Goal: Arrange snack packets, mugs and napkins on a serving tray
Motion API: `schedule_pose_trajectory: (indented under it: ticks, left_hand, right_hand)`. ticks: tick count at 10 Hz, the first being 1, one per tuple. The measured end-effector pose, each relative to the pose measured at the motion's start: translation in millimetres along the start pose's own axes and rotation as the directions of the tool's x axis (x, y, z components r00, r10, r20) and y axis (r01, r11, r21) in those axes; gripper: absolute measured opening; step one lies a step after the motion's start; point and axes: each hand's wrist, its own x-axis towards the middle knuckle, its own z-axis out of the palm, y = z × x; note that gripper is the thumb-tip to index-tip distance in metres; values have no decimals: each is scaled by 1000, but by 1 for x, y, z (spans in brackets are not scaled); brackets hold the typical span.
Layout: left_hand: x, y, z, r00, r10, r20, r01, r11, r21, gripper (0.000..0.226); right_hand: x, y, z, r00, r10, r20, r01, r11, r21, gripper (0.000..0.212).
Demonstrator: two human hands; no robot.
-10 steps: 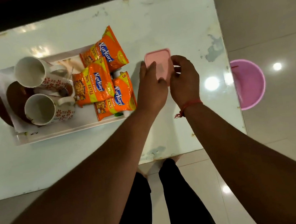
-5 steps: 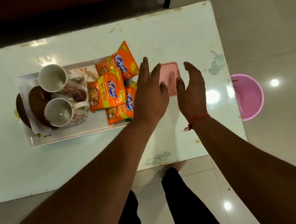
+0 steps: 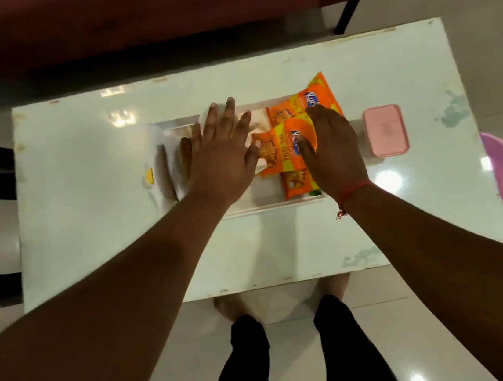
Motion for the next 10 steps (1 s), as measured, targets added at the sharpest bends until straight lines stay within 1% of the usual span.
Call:
schedule_pose_trajectory:
  ticks: [1, 2, 3, 4, 6, 8, 9, 10]
  left_hand:
    - [-9, -29, -1, 999, -45, 23, 44, 997, 59, 62]
    - [-17, -38, 8, 993, -96, 67, 89, 991, 101, 68]
    - [-18, -37, 14, 991, -106, 88, 95, 988, 118, 74]
    - [-17, -35, 17, 990, -116, 85, 106, 988, 116, 76]
    - [-17, -28, 23, 987, -136, 87, 123, 982, 145, 80]
    - [-15, -27, 27, 984, -155, 83, 141, 978, 155, 81]
    - [-10, -27, 14, 979, -164, 124, 143, 976, 163, 81]
    - [-6, -28, -3, 981, -161, 111, 141, 975, 172, 82]
  right_hand:
    - [5, -24, 18, 993, 2, 119, 15, 990, -138, 63]
    - [5, -31, 28, 979, -6, 205, 54, 972, -230, 69]
    - [5, -20, 29, 969, 42, 242, 32, 955, -296, 73]
    - [5, -12, 29, 962, 89, 256, -2, 946, -323, 75]
    - [11, -16, 26, 953, 57, 298, 53, 936, -348, 83]
    - [13, -21, 28, 950, 44, 310, 68, 938, -341, 85]
    - [17, -28, 19, 944, 59, 324, 59, 938, -342, 85]
    - [21, -36, 7, 947, 39, 318, 72, 941, -330, 84]
